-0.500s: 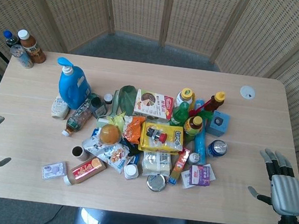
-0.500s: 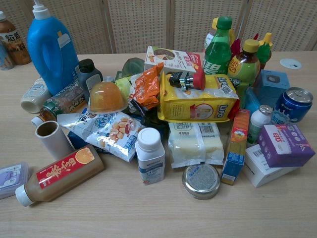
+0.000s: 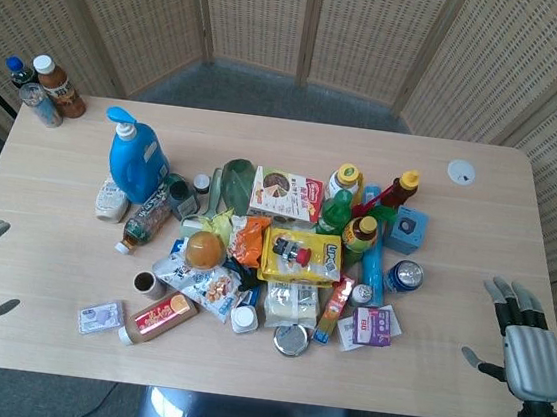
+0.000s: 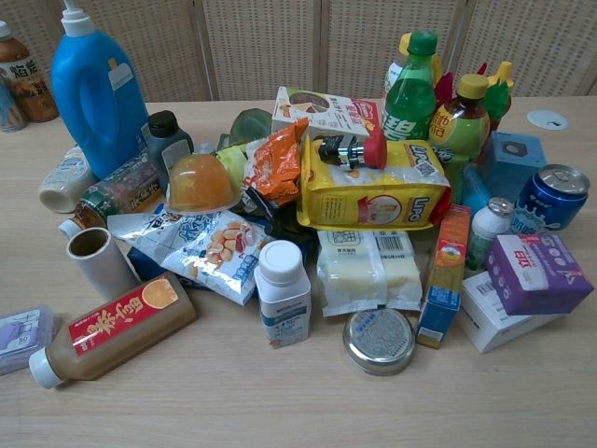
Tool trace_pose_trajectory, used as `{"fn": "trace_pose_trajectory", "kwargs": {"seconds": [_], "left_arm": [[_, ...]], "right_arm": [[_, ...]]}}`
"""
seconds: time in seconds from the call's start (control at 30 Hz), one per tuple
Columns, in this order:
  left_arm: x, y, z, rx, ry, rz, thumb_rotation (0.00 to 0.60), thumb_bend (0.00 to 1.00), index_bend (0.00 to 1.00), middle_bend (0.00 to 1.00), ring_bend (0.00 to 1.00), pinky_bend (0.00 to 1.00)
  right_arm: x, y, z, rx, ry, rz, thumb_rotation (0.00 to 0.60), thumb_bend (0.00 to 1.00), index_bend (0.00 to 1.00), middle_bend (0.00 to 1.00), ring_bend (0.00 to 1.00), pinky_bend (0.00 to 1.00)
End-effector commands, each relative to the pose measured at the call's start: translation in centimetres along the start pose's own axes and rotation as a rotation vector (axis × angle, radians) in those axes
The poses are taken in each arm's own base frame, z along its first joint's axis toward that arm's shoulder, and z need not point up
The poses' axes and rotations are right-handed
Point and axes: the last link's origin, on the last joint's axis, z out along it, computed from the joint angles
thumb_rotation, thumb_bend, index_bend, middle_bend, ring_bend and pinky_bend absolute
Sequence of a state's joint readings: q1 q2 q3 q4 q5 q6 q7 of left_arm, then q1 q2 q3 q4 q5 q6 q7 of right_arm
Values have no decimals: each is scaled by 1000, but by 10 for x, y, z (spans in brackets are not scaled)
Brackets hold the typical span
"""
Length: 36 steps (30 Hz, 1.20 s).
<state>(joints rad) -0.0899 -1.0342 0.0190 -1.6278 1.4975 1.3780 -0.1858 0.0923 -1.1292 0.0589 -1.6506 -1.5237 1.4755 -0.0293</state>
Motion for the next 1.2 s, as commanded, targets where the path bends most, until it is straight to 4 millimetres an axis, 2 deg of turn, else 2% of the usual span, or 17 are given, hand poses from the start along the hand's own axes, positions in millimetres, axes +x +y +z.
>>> {"fn": "trace_pose_trajectory", "kwargs": {"seconds": [0.03, 0.3, 0.53, 0.93, 1.2], "left_arm": [[-10, 9, -8, 41, -153, 78, 600, 51, 41, 0, 0, 0], [-38, 37, -6, 73, -340, 178, 600, 53, 38, 0, 0, 0], [-60, 63, 14, 100, -415, 264, 600, 53, 34, 0, 0, 0], [-100, 104, 45, 78, -489, 305, 600, 51, 35, 0, 0, 0], [-112, 113, 49, 77, -495, 311, 600, 51, 39, 0, 0, 0]], "right_arm": [[0, 0, 0, 1, 2, 1, 600, 0, 0, 0, 0, 0], [4, 2, 0, -5, 10, 17, 600, 0, 0, 0, 0, 0], [8, 4, -1, -6, 18, 35, 600, 0, 0, 0, 0, 0], [11, 7, 0, -9, 23, 59, 600, 0, 0, 0, 0, 0], [14, 11, 0, -17, 28, 73, 600, 0, 0, 0, 0, 0]]}}
